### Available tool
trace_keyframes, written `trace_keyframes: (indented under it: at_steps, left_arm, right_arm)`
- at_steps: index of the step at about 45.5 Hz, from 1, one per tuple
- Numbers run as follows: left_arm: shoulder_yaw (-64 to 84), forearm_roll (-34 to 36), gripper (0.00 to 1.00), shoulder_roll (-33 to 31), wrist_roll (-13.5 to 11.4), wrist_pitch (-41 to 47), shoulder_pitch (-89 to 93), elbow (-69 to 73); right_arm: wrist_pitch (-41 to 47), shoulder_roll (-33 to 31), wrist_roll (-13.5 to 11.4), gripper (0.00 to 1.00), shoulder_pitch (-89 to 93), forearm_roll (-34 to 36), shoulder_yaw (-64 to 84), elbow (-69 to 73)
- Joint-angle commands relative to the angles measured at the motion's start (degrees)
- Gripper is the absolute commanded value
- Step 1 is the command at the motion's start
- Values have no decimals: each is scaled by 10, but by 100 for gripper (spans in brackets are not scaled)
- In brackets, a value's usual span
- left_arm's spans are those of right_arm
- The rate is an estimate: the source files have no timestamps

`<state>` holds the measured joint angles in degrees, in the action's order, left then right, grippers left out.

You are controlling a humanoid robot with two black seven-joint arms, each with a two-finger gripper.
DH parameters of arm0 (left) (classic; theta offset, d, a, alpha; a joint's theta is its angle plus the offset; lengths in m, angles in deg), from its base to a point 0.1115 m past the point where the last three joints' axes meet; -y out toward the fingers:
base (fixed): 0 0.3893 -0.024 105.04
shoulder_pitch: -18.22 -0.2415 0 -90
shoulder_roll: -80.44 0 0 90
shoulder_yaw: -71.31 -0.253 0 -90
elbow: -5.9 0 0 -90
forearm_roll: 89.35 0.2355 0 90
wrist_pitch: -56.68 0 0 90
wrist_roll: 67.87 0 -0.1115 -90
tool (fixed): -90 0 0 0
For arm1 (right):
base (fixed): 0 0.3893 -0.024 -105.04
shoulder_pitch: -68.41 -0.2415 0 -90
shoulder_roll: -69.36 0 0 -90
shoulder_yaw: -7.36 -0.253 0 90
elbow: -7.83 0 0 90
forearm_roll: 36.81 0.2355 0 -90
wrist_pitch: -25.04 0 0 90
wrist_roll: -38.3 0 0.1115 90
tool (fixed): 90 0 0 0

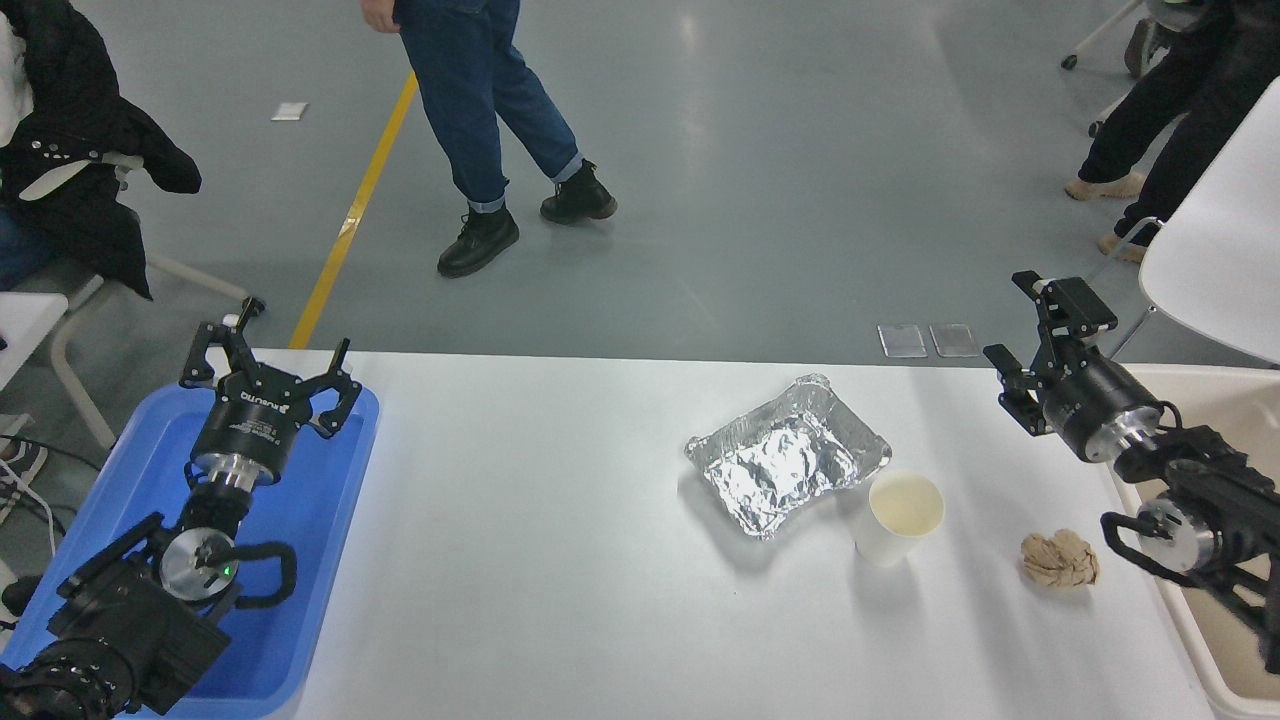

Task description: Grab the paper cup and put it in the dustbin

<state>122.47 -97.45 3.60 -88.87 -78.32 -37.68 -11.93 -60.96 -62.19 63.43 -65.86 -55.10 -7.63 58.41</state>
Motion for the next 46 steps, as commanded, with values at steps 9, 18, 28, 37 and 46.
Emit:
trace_keyframes:
  at_steps: [9, 18, 28, 37, 46]
  left_arm:
    - [0, 0, 100, 0, 1, 0, 0, 0]
    - [0, 0, 100, -1, 2, 0, 1, 0]
    - [0, 0, 100, 0, 1, 0, 0, 0]
    - [0, 0, 100, 0, 1, 0, 0, 0]
    - [0, 0, 100, 0, 0, 0, 0, 1]
  right_arm:
    - [57, -28, 0, 100, -416, 11, 666, 34]
    - [194, 60, -3, 100, -588, 17, 894, 104]
    - [410, 136, -4, 100, -711, 15, 1011, 108]
    - [410, 210, -8, 100, -765, -14, 1004, 123]
    - [410, 249, -8, 100, -833, -32, 966, 160]
